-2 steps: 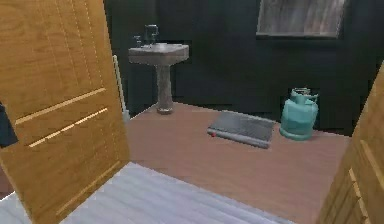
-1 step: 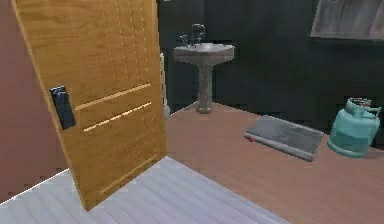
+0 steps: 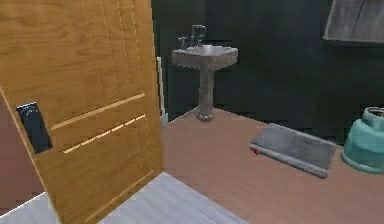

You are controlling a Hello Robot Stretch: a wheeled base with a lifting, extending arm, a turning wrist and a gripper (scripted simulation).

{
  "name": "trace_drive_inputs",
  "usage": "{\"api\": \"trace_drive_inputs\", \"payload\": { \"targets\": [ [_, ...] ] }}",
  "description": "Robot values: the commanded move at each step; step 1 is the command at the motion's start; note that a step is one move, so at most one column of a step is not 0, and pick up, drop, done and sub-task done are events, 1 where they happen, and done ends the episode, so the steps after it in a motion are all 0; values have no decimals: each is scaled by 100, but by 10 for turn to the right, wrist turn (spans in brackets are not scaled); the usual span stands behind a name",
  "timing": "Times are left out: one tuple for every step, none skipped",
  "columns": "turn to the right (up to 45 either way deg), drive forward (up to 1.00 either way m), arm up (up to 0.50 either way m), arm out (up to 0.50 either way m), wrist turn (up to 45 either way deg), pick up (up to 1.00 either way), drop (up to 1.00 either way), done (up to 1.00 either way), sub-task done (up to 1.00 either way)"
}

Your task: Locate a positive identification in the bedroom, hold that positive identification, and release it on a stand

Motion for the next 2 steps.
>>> {"api": "trace_drive_inputs", "payload": {
  "targets": [
    [420,0,0,0,0,0,0,0,0],
    [0,100,0,0,0,0,0,0,0]
  ]
}}
